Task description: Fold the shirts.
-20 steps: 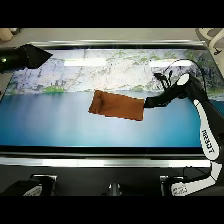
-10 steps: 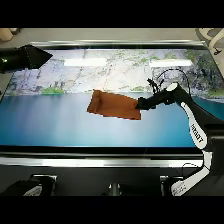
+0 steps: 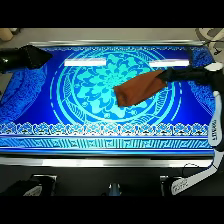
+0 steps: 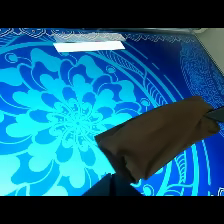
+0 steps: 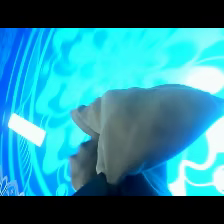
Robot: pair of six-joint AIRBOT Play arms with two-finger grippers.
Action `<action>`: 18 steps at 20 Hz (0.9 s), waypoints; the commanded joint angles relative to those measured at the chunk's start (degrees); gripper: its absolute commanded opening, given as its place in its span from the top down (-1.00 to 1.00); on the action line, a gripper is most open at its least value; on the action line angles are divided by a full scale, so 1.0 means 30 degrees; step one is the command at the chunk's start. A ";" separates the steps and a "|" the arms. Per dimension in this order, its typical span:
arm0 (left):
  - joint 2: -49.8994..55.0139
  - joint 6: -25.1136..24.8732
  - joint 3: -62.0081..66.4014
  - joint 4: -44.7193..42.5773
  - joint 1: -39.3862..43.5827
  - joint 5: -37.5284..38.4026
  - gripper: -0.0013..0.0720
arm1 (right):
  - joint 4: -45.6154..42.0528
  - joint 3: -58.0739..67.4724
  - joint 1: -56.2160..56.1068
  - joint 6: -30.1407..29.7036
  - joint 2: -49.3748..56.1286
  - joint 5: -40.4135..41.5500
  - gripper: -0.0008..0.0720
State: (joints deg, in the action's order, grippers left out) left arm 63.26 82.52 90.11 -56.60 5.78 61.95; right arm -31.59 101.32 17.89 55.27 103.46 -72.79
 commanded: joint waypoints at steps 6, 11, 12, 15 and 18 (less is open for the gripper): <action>0.0044 -0.0007 -0.0007 -0.0015 0.0007 0.0000 0.90 | -0.3599 0.1362 0.9464 0.1668 -0.1217 -0.3869 0.92; 0.0204 0.0000 -0.0007 -0.0007 0.0007 0.0051 0.89 | -0.9981 0.1275 1.2743 0.1909 -0.1472 -0.7118 0.93; 0.0197 0.0000 -0.0007 -0.0007 0.0007 0.0095 0.90 | -1.1854 0.1180 1.2830 0.1982 -0.1464 -0.7796 0.93; 0.0197 0.0000 -0.0007 -0.0007 0.0007 0.0393 0.90 | -1.6109 0.0393 1.2794 0.2229 -0.1588 -0.8269 0.93; 0.0204 -0.0007 -0.0007 -0.0007 0.0007 0.0641 0.89 | -1.6793 -0.1435 1.2794 0.2943 -0.2091 -0.7905 0.93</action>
State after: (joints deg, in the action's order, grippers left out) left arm 63.86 82.52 90.06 -56.64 5.78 63.20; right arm -74.50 100.77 55.68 62.26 98.19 -95.72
